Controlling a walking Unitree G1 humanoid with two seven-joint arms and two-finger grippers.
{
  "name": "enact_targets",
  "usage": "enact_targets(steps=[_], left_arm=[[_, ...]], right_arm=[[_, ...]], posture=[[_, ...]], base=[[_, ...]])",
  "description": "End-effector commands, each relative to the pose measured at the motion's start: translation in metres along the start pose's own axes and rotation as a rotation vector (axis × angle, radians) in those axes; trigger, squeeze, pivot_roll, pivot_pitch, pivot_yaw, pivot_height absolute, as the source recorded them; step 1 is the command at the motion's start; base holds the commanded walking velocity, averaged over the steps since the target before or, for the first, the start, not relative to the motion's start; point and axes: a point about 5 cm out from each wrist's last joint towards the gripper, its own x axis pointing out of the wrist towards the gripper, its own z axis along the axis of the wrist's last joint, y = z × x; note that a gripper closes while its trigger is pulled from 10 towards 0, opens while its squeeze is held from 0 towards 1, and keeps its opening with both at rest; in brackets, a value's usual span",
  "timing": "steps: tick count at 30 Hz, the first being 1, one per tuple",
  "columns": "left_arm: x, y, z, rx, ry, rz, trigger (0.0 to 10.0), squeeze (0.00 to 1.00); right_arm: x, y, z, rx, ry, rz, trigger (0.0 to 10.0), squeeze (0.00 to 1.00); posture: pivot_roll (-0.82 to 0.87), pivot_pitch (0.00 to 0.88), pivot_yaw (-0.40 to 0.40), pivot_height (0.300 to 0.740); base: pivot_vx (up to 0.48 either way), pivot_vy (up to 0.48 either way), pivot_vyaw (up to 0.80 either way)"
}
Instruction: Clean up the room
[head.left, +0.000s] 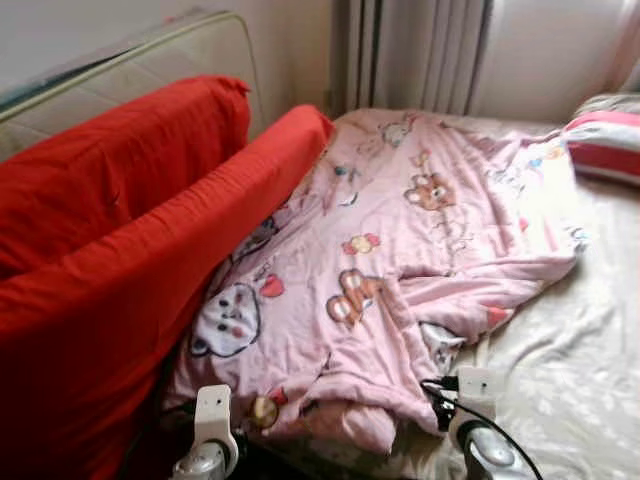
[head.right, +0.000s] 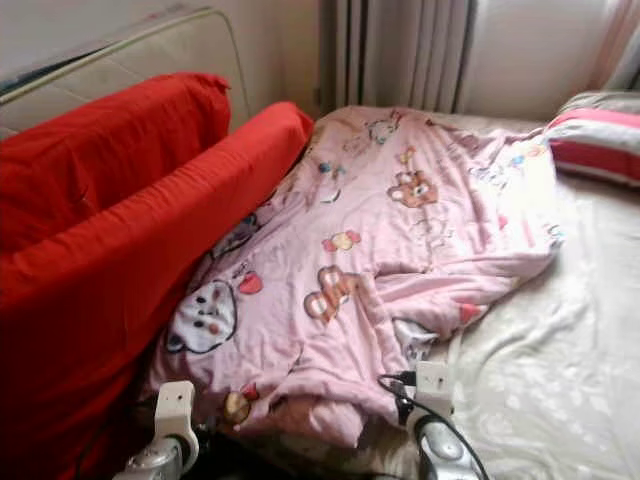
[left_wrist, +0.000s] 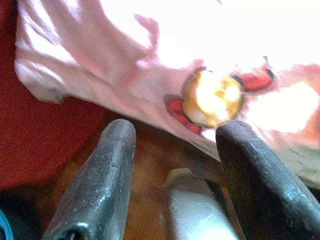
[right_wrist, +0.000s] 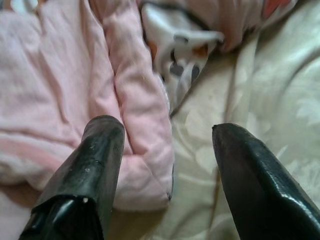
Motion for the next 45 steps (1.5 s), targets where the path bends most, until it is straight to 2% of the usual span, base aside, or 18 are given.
enact_targets(steps=[1, 2, 3, 5, 8, 12, 21, 24, 30, 37, 45], left_arm=[[0.002, 0.018, 0.023, 0.009, -0.084, 0.045, 10.0, 0.00], [0.004, 0.020, 0.039, 0.005, -0.138, 0.045, 10.0, 0.00], [0.005, 0.019, 0.046, 0.003, -0.162, 0.043, 10.0, 0.00], [0.005, 0.019, 0.050, -0.003, -0.176, 0.042, 10.0, 0.00], [0.007, 0.013, 0.066, -0.025, -0.233, 0.029, 10.0, 0.00], [0.007, 0.000, 0.076, -0.031, -0.282, -0.004, 10.0, 0.00], [0.005, -0.007, 0.070, -0.041, -0.317, -0.030, 10.0, 0.00], [0.004, -0.008, 0.066, -0.036, -0.319, -0.036, 10.0, 0.00], [0.002, -0.009, 0.062, -0.036, -0.327, -0.039, 10.0, 0.00], [0.001, -0.011, 0.067, -0.028, -0.356, -0.051, 10.0, 0.00], [0.001, -0.009, 0.071, -0.019, -0.371, -0.052, 10.0, 0.00]], right_arm=[[0.001, 0.008, 0.004, -0.006, -0.027, 0.022, 10.0, 0.00], [0.005, 0.006, 0.020, -0.003, -0.089, 0.030, 10.0, 0.00], [0.007, 0.004, 0.031, -0.003, -0.125, 0.040, 10.0, 0.00], [0.007, 0.004, 0.034, -0.011, -0.143, 0.049, 10.0, 0.00], [0.008, 0.009, 0.044, -0.078, -0.192, 0.084, 10.0, 0.00], [0.008, 0.010, 0.052, -0.083, -0.233, 0.107, 10.0, 0.00], [0.005, 0.016, 0.049, -0.074, -0.269, 0.125, 10.0, 0.00], [0.005, 0.018, 0.044, -0.084, -0.244, 0.127, 10.0, 0.00], [0.003, 0.016, 0.036, -0.091, -0.225, 0.125, 10.0, 0.00], [0.003, 0.012, 0.046, -0.070, -0.275, 0.115, 10.0, 0.00], [0.008, 0.009, 0.075, -0.067, -0.349, 0.125, 10.0, 0.00]], posture=[[-0.12, 0.135, 0.074, 0.656], [-0.13, 0.155, 0.079, 0.656], [-0.13, 0.160, 0.079, 0.656], [-0.13, 0.167, 0.076, 0.656], [-0.13, 0.177, 0.071, 0.656], [-0.13, 0.210, 0.061, 0.656], [-0.13, 0.260, 0.040, 0.656], [-0.13, 0.274, 0.036, 0.656], [-0.13, 0.314, 0.023, 0.626], [-0.12, 0.345, 0.024, 0.616], [-0.11, 0.362, 0.029, 0.616]], base=[[0.000, 0.000, 0.00], [0.000, 0.000, 0.00], [0.000, 0.000, 0.00], [0.000, 0.000, 0.00], [0.000, 0.000, 0.00], [0.000, 0.000, 0.00], [0.000, 0.000, 0.00], [0.000, 0.000, 0.00], [0.000, 0.000, 0.00], [0.000, 0.000, 0.00], [0.000, 0.000, 0.00]])
